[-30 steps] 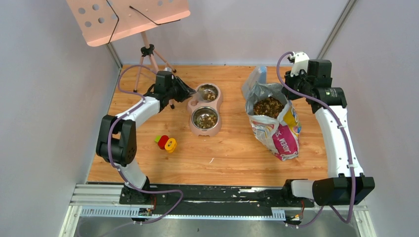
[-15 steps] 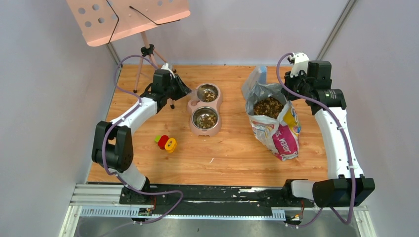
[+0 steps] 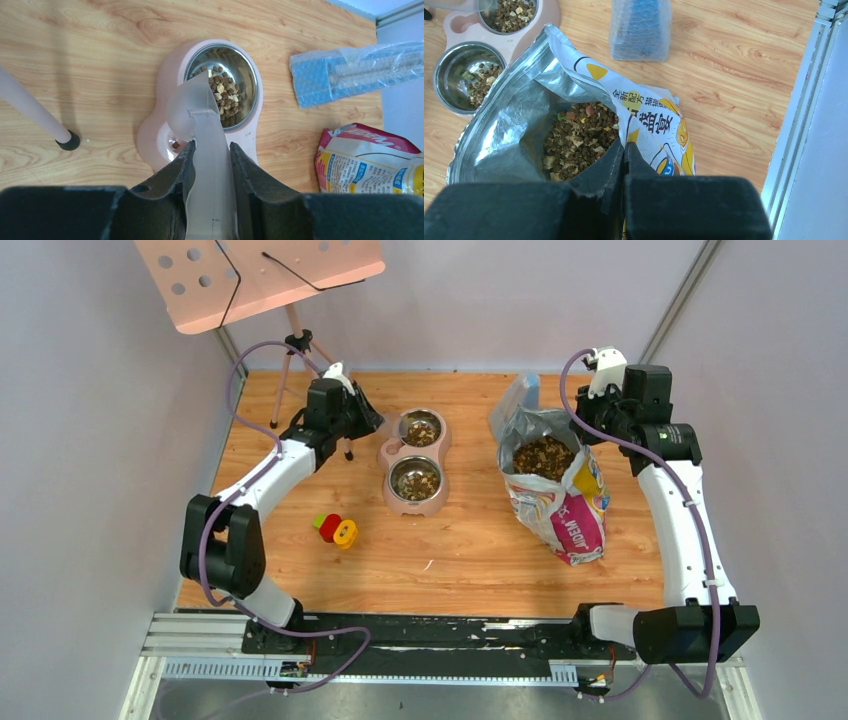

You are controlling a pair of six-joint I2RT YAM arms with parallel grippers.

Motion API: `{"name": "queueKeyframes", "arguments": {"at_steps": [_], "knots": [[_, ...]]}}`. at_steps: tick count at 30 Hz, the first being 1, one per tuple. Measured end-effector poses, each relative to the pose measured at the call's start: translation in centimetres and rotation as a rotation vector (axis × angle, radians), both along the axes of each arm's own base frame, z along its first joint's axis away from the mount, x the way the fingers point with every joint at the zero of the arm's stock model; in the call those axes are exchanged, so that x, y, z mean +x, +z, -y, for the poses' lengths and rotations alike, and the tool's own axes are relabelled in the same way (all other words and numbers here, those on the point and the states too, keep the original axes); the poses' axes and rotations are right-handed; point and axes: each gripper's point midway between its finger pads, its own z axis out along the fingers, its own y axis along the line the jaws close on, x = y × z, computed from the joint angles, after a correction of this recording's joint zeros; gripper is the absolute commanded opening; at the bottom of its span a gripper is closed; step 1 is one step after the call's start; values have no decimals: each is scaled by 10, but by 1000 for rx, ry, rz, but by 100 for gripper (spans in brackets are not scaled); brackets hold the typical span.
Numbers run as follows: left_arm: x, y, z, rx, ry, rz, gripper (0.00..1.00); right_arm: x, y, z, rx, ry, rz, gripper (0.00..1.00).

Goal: Serve the pet food

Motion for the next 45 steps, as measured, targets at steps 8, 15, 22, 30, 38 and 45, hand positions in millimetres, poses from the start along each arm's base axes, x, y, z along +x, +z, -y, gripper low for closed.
{"name": "queueKeyframes", "arguments": {"at_steps": [8, 15, 22, 30, 38, 45], "knots": [[-21, 23, 11, -81, -35, -11, 0, 0, 0, 1, 2, -7, 3, 0], [-78, 73, 35, -173, -302, 104, 0, 0, -1, 0, 14, -17, 2, 0], [-142, 80, 57, -161, -689, 195, 0, 0, -1, 0, 16, -18, 13, 0], [-174, 122, 85, -150, -936, 301, 0, -1, -1, -2, 30, -17, 13, 0], [-167, 196, 125, -188, -1072, 444, 0, -6, 1, -2, 35, -16, 23, 0], [-128, 193, 169, -225, -1106, 350, 0, -10, 2, -3, 39, -11, 31, 0]]}}
